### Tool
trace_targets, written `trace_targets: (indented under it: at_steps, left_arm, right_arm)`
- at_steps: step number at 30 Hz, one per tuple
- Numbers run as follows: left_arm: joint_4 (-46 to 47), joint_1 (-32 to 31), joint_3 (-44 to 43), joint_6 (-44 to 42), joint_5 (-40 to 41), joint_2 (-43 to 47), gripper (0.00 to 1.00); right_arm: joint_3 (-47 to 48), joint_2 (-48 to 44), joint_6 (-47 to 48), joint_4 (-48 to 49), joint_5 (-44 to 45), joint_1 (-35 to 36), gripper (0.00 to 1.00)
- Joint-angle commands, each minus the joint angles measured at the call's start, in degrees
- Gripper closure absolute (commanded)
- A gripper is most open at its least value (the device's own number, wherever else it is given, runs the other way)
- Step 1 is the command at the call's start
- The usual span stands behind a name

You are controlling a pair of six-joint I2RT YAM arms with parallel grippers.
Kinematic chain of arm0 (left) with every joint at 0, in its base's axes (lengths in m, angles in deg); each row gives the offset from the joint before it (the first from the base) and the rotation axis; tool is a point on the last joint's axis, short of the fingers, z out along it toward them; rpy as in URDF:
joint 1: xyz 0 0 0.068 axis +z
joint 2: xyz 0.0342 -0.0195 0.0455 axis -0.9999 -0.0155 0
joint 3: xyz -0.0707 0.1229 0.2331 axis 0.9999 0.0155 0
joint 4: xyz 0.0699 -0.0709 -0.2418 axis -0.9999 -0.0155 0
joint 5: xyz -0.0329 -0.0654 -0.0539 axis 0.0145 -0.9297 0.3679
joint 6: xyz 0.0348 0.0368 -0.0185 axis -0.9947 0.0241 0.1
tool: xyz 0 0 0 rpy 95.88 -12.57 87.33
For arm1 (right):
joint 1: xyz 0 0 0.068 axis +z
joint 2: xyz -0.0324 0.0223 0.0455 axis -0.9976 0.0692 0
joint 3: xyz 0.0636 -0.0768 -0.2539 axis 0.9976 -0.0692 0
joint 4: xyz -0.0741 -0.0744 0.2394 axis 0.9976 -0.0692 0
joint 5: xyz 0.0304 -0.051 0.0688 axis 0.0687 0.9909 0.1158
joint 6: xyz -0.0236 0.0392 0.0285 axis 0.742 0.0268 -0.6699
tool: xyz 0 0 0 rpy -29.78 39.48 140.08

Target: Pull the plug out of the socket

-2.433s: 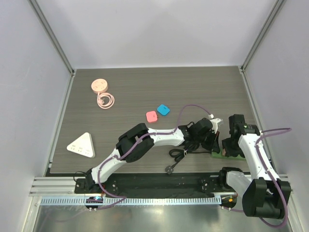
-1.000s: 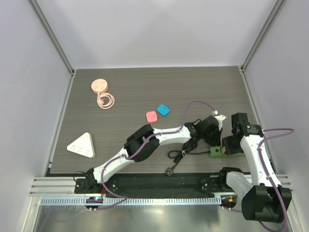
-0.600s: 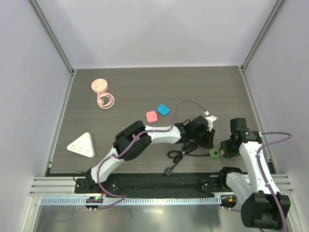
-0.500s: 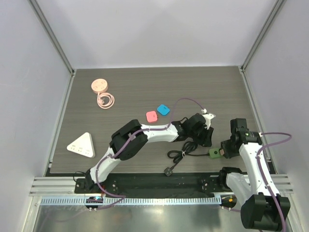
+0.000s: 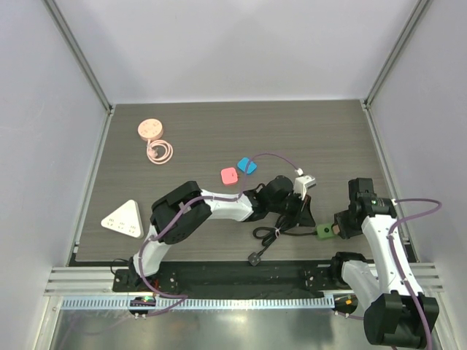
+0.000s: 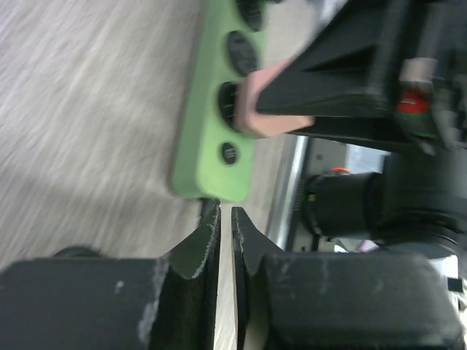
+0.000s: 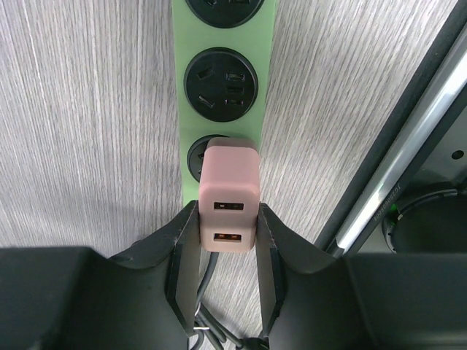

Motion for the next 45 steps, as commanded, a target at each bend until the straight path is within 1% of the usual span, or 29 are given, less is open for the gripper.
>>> trace_targets:
  at_steps: [1,2,5,7,8,9,14,18,22,28,31,35,37,39,41,45]
  left_arm:
    - [11.58,-0.46,0.73,-2.0,-4.99,0.12,0.9]
    - [12.11,-0.46,-0.14,-2.52,-6.91,-1.36,0.91]
    - [14.3,-0.46,-1.02,-4.1,-7.9,-3.39,0.91]
    - [12.48,-0.46,-2.86,-5.59,-7.81,-4.71,0.94]
    - [9.51,-0.63,-5.05,-6.47,-7.81,-6.02,0.98]
    - [8.61,-0.81,-5.85,-7.26,-7.72,-6.56,1.0]
    - [8.16,-2.74,-6.39,-7.88,-5.97,-7.44,1.0]
    - [6.49,-3.71,-8.93,-8.33,-5.17,-9.37,1.0]
    - [2.55,-4.24,-11.3,-7.45,-3.68,-12.0,1.0]
    - [-0.01,-4.59,-11.48,-5.95,-1.66,-13.77,1.0]
    - [2.61,-4.5,-10.0,-5.52,-1.22,-13.33,1.0]
    - [7.27,-4.41,-6.31,-5.43,-0.43,-8.86,1.0]
    - [8.42,-4.41,-4.81,-7.53,1.06,-5.61,1.0]
    - [7.03,-4.41,-5.15,-11.55,5.0,-3.76,1.0]
    - [4.39,-3.97,-6.91,-12.89,6.51,-3.75,1.0]
    - [3.68,-3.09,-10.86,-12.2,4.68,-6.55,1.0]
  right_arm:
    - [2.95,-0.1,1.51,0.2,3.28,0.02,0.99]
    - [2.52,-0.11,1.77,0.2,3.11,0.02,0.99]
    - [1.9,0.16,2.03,0.28,3.2,0.02,0.99]
    - [1.64,0.25,2.12,0.72,1.88,0.02,0.99]
    - [1.37,0.42,2.12,0.81,0.74,0.02,0.99]
    - [1.28,0.6,1.95,0.72,0.47,0.02,0.99]
    - [1.02,0.42,1.59,1.16,-0.23,0.02,0.99]
    - [0.58,0.34,1.16,1.34,-0.93,0.02,0.99]
    - [0.58,0.07,1.07,1.43,-1.02,0.02,0.99]
    - [1.28,0.51,0.8,1.25,-1.73,0.02,0.99]
    - [1.19,0.07,0.71,1.34,-1.73,0.02,0.99]
    - [0.84,-0.19,0.98,1.16,-1.64,0.02,0.99]
    - [0.84,-0.54,0.98,0.99,-1.64,0.02,0.99]
    - [1.02,-0.63,1.07,0.73,-1.99,0.02,0.99]
    - [1.11,-0.55,1.24,0.72,-1.99,0.02,0.99]
    - [1.37,-0.28,1.15,0.55,-2.17,0.02,0.99]
